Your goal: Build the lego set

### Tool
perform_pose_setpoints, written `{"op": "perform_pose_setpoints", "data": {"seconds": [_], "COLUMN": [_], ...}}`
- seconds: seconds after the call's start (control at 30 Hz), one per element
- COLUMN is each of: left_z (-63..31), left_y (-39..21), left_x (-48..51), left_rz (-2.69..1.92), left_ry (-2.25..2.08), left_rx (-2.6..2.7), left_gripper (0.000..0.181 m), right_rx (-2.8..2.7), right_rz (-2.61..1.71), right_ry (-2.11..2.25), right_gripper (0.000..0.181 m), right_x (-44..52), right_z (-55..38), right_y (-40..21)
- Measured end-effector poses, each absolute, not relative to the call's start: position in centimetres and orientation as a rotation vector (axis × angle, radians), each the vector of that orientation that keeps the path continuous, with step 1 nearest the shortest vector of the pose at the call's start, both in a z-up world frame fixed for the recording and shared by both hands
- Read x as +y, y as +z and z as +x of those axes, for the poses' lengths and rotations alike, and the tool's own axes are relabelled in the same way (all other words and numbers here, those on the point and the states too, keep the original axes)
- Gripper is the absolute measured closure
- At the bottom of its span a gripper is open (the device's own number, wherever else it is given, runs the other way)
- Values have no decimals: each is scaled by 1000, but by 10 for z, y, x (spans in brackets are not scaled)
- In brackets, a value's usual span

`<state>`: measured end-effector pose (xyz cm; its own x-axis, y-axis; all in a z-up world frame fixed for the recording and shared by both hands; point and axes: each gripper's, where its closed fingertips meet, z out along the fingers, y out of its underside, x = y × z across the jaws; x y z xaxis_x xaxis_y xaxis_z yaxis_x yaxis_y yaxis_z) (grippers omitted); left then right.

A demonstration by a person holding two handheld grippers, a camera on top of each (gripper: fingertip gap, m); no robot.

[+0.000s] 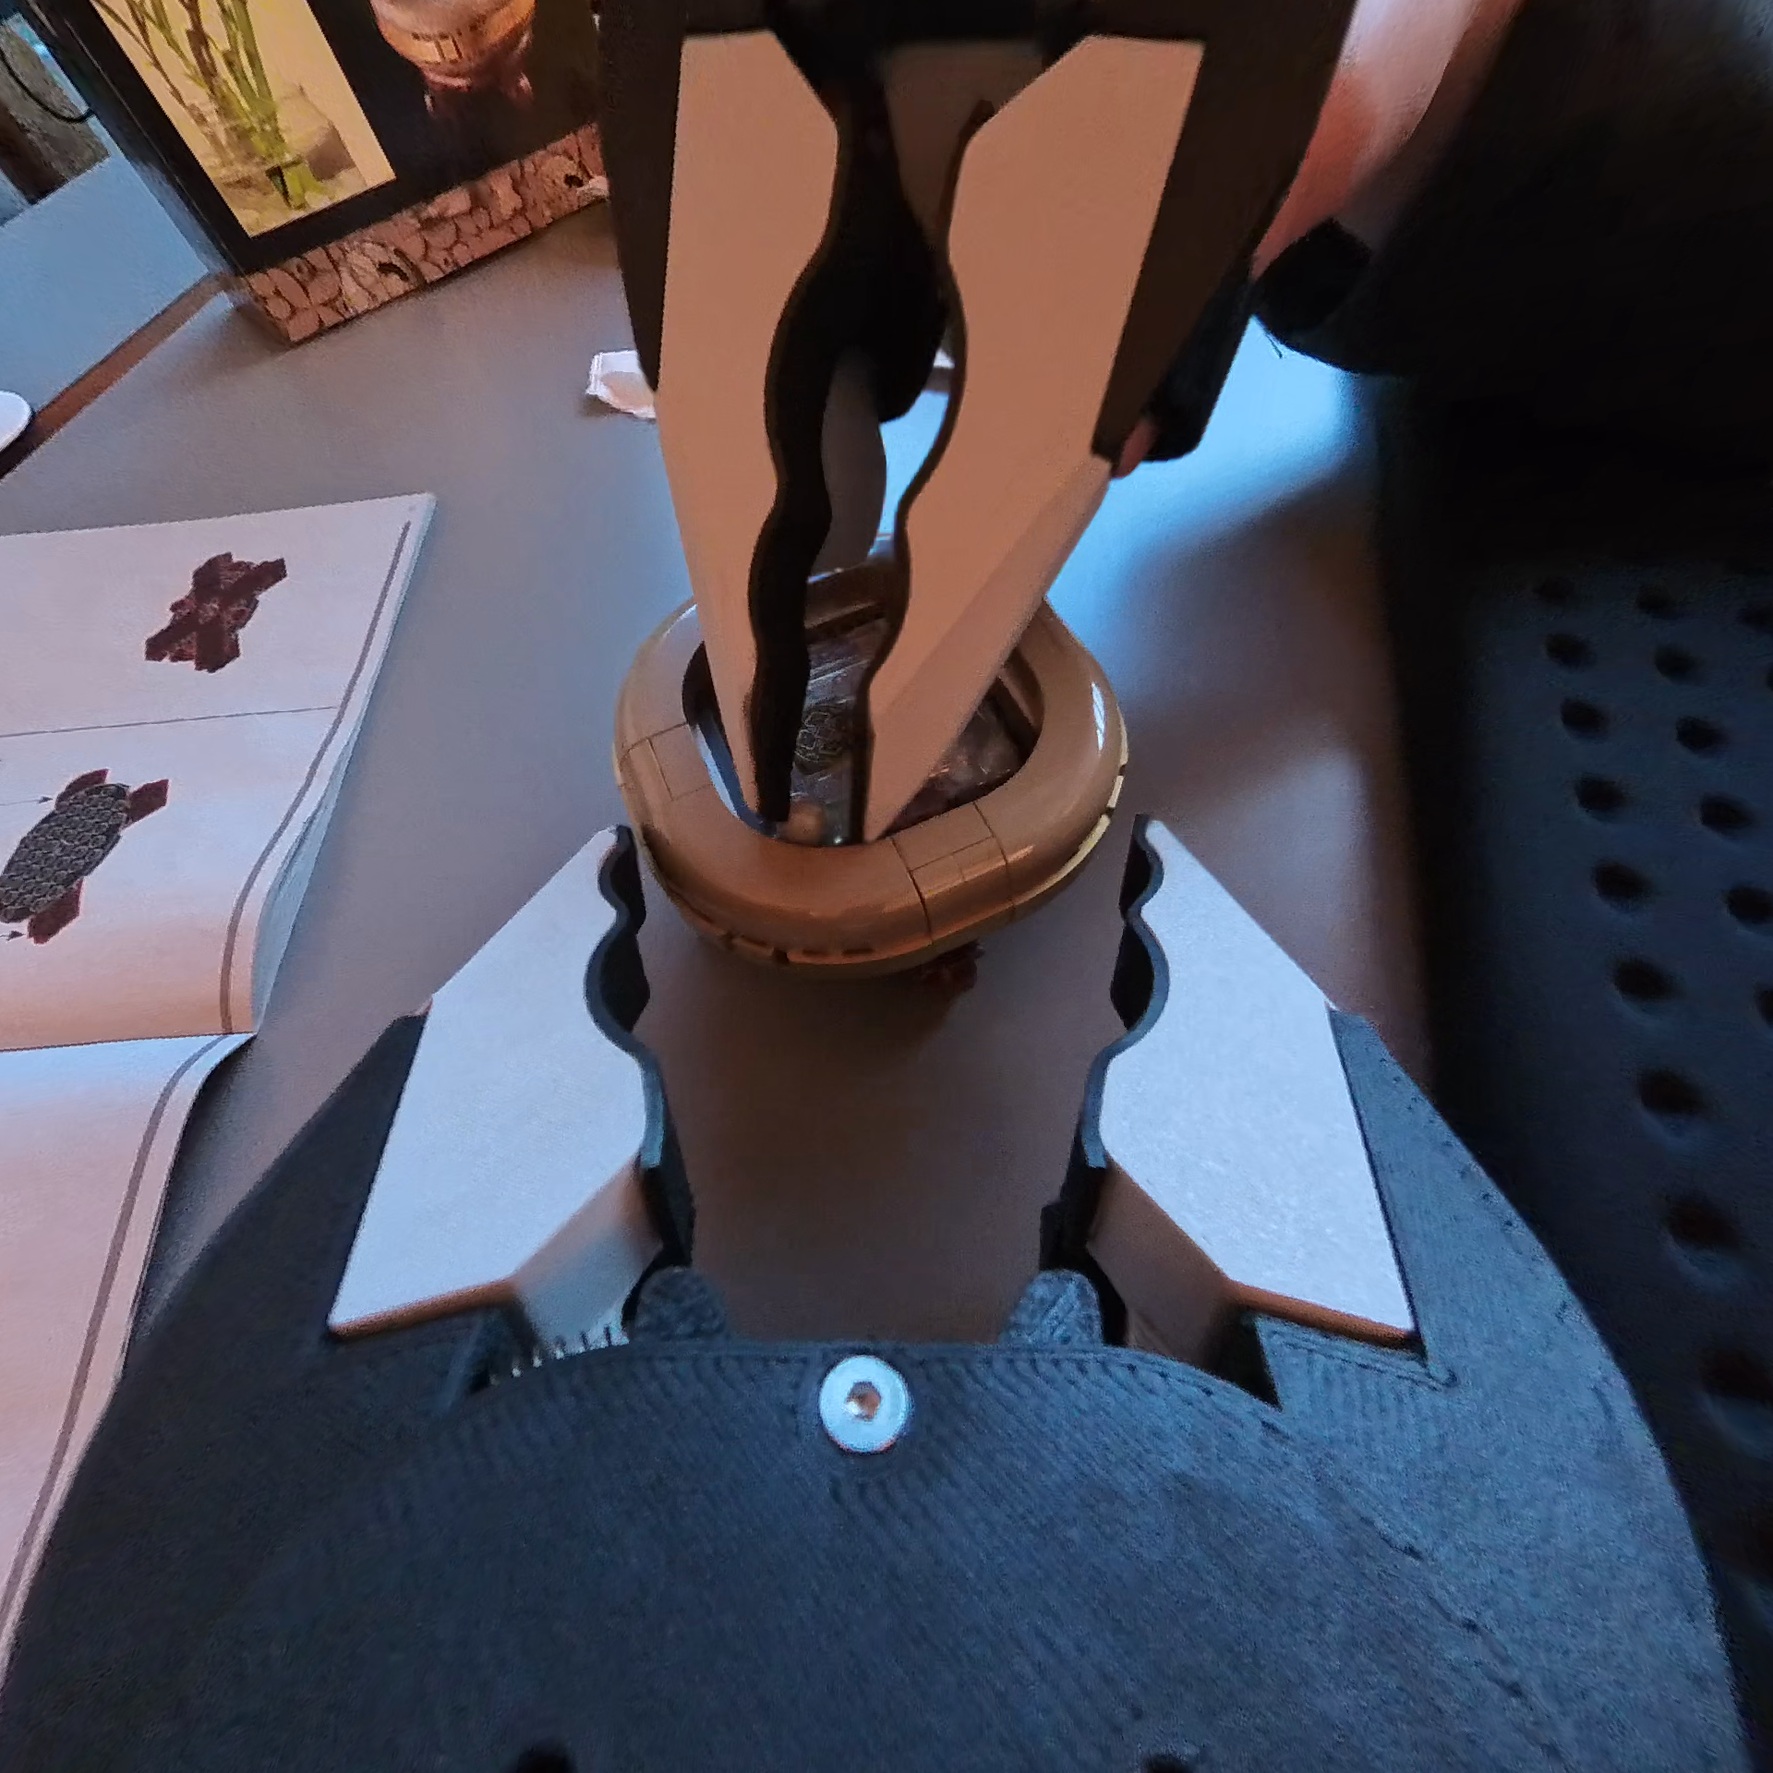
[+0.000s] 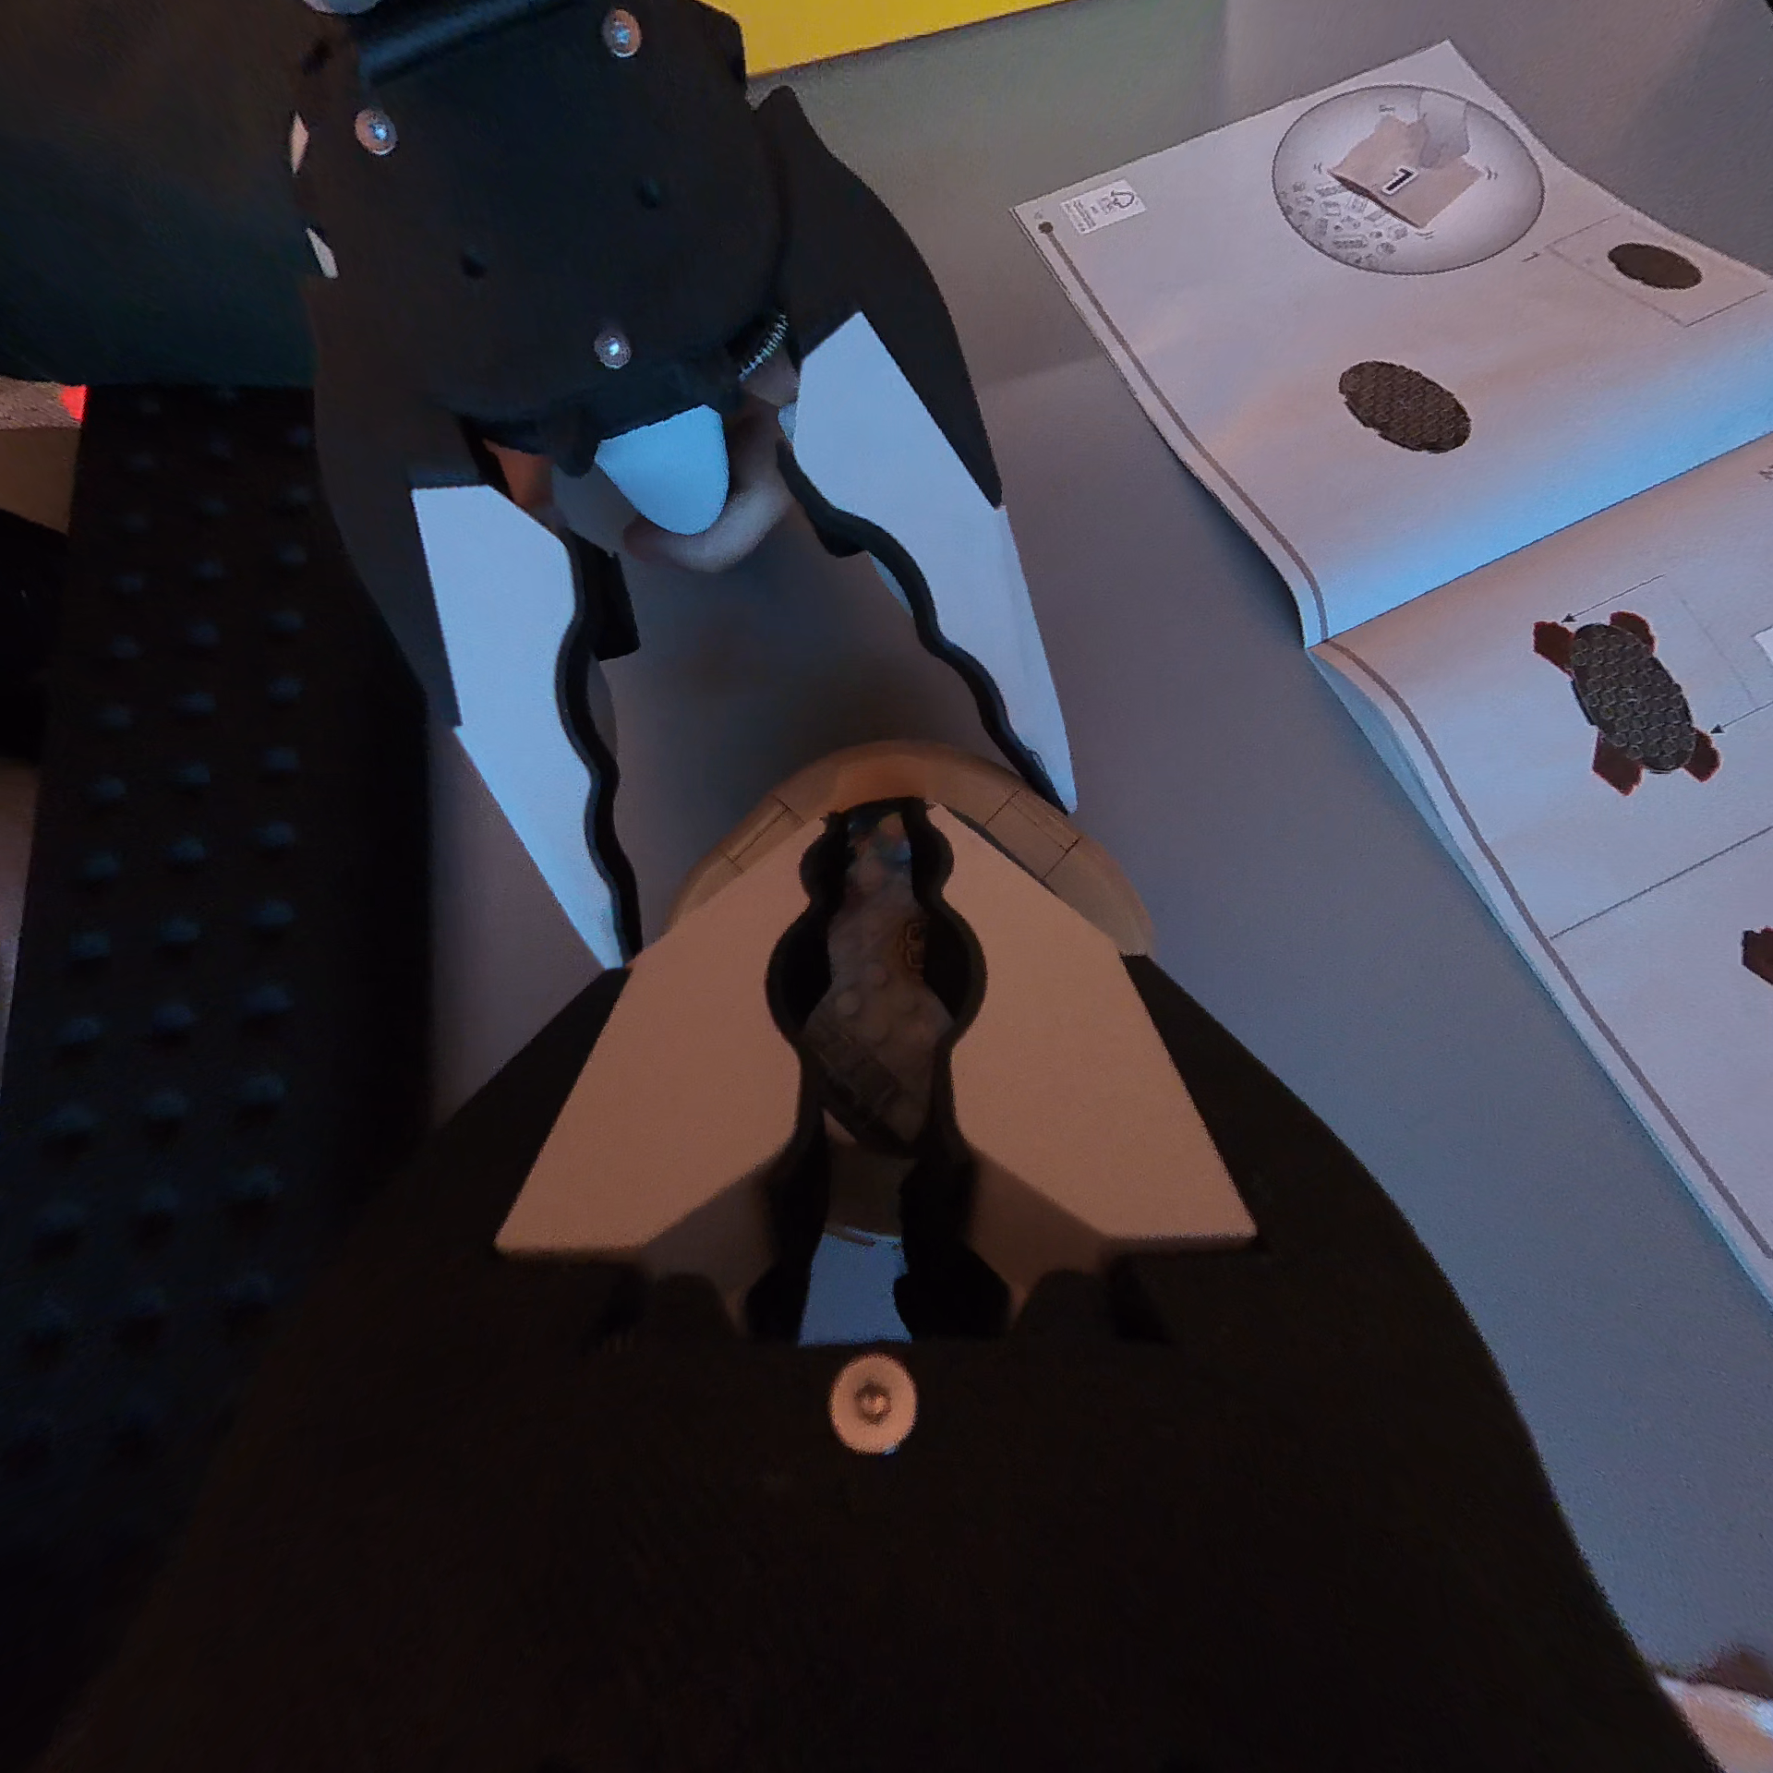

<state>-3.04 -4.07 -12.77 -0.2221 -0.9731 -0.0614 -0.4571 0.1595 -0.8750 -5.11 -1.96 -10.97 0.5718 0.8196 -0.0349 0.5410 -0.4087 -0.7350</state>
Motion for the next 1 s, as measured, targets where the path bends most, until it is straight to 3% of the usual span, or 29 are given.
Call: {"op": "perform_pose_setpoints", "data": {"seconds": [1.0], "left_z": [-21], "left_y": [-124], "left_x": [-41], "left_rz": [-1354], "left_ry": [-978], "left_rx": [1737], "left_gripper": [81], "right_rx": [-1080], "right_rz": [-2137], "right_ry": [481], "right_gripper": [174], "right_x": [-16], "right_z": [-46], "right_y": [-114]}}
